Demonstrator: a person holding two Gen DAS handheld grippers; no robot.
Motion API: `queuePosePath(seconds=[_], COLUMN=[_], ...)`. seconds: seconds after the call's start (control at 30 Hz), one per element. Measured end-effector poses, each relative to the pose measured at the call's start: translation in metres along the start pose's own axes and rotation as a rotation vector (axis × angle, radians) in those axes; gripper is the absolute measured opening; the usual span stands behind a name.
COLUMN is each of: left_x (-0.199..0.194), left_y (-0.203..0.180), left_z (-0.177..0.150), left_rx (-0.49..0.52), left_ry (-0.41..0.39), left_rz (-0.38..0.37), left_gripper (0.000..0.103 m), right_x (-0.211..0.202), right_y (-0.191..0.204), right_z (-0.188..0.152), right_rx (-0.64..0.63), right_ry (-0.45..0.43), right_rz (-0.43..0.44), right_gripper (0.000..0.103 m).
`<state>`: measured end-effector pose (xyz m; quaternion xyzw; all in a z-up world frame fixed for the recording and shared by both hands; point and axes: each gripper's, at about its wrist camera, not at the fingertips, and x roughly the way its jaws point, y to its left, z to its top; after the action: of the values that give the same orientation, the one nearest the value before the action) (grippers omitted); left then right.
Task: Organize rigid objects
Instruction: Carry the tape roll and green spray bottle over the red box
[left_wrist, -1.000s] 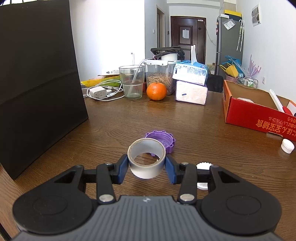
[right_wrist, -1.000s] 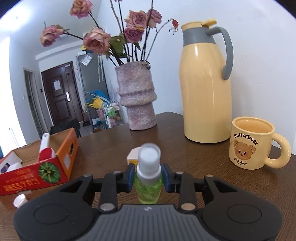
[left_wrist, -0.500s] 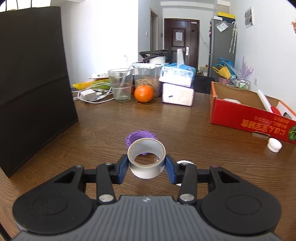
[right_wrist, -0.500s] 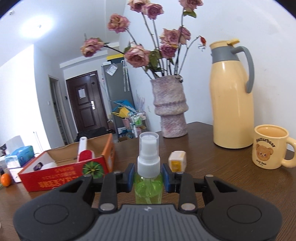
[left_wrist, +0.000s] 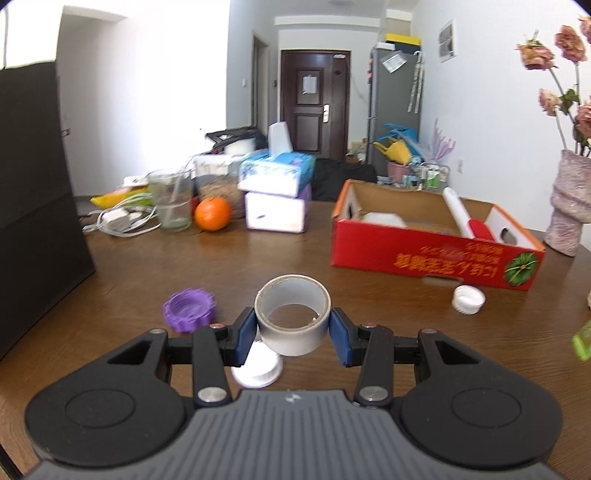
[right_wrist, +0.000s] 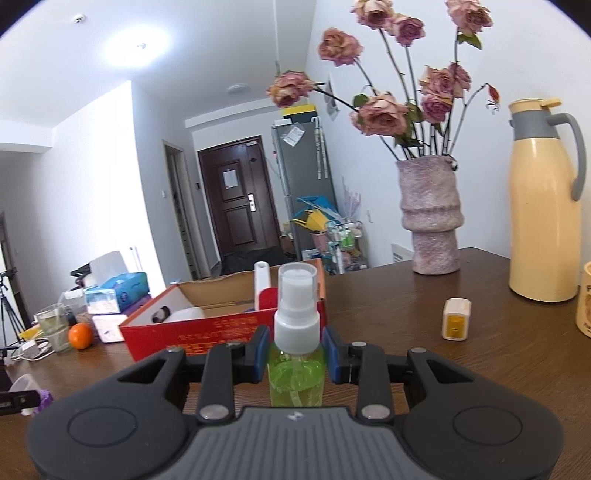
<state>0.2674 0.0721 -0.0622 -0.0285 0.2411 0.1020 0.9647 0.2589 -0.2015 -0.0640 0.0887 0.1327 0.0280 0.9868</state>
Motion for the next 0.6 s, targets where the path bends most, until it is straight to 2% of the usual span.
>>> queuePosePath(seconds=[0.6], left_x=[0.005], left_y=[-0.054], left_z=[0.046], left_rx=[-0.02], left_ry=[-0.091], left_rz=[-0.084], left_gripper=[0.044], right_x=[0.018], right_y=[0.039], right_z=[0.016], right_rx=[-0.016], right_ry=[-0.035], right_rz=[0.084], right_gripper=[0.03])
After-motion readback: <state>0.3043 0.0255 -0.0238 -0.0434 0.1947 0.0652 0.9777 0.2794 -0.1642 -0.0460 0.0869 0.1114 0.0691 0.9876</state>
